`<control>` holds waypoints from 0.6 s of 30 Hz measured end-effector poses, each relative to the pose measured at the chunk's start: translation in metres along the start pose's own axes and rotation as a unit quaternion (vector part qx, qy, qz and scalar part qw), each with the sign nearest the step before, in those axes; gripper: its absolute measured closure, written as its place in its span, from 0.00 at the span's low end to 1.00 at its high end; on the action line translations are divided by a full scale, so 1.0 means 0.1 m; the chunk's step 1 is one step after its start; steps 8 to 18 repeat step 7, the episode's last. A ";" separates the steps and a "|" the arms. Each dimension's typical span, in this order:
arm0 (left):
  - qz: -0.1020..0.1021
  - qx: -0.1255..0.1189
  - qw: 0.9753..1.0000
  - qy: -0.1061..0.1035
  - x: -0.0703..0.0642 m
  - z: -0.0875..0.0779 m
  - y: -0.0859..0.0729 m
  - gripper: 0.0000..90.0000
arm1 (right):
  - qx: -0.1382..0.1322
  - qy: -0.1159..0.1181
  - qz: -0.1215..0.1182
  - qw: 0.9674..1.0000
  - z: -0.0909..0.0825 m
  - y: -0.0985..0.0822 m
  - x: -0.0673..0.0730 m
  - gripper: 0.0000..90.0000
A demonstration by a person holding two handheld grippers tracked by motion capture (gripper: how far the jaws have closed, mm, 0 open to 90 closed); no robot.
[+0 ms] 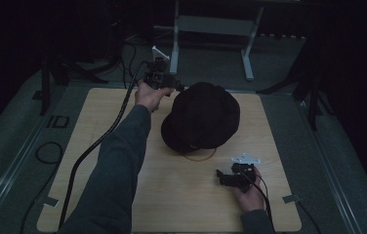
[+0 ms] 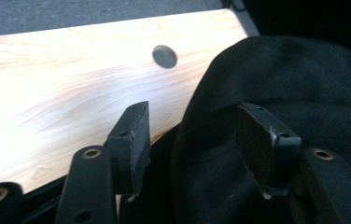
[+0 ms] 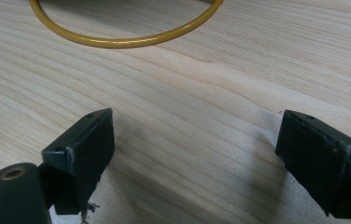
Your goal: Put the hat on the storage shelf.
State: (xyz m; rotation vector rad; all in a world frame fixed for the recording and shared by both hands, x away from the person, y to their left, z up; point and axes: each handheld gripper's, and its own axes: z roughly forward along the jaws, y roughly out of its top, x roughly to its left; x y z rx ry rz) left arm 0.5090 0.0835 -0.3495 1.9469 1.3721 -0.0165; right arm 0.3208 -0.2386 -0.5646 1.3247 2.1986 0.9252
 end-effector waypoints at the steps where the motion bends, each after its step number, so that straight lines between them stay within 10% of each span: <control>1: 0.005 0.003 1.000 0.005 0.00 0.00 0.00 0.50 | 0.000 0.000 0.000 1.000 0.00 0.00 0.00 0.13; 7: 0.035 0.028 0.998 0.046 0.03 -0.02 -0.03 0.51 | 0.000 0.000 0.000 1.000 0.00 0.00 0.00 0.13; 18: 0.035 0.028 0.998 0.046 0.03 -0.02 -0.03 0.51 | 0.000 0.000 0.000 1.000 0.00 0.00 0.00 0.13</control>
